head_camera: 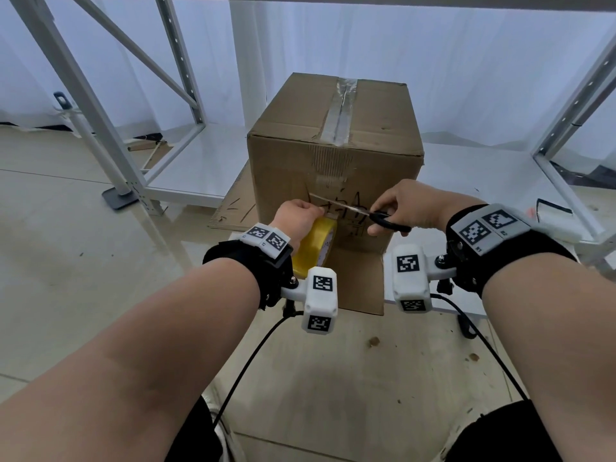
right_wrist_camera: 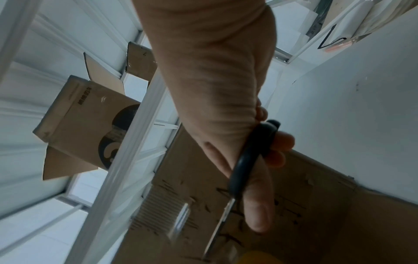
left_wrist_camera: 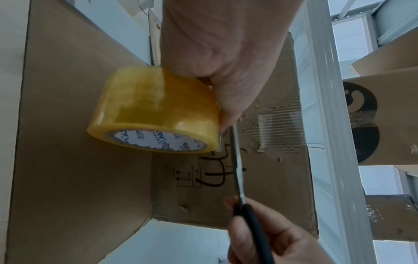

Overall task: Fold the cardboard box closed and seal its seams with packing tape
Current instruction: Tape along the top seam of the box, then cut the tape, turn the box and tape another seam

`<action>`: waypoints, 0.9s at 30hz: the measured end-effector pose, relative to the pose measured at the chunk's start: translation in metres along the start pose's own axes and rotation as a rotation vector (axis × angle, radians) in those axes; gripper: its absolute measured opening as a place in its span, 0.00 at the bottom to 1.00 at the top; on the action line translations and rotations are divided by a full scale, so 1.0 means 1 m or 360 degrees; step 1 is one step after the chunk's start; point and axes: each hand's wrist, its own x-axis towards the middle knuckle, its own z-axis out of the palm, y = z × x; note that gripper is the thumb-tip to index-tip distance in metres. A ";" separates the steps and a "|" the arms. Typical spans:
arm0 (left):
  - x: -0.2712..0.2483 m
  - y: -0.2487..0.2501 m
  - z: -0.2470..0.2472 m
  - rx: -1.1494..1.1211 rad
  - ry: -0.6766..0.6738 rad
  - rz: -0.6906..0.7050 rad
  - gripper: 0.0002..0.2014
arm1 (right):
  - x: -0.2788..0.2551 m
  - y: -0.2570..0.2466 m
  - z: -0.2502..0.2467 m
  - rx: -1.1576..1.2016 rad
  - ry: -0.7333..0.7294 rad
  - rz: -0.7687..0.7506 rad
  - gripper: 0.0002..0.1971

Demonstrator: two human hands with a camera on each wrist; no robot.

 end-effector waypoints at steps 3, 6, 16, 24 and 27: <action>-0.001 -0.002 -0.004 0.0166 -0.0003 -0.0028 0.10 | -0.002 0.009 0.009 0.0023 -0.0085 0.0092 0.19; -0.002 -0.002 -0.007 0.0300 -0.0050 -0.0094 0.22 | -0.010 0.020 0.008 0.0028 -0.0144 0.0174 0.18; -0.041 0.026 0.054 0.0588 -0.0890 0.0131 0.30 | -0.090 0.117 -0.011 -0.0211 -0.0014 0.0835 0.23; -0.036 0.040 0.160 0.0951 -0.0841 0.0928 0.28 | -0.093 0.167 0.002 -0.0229 0.0247 0.1180 0.20; -0.014 0.042 0.194 0.1138 -0.0760 0.1135 0.28 | -0.082 0.183 0.009 -0.0192 0.0152 0.1187 0.19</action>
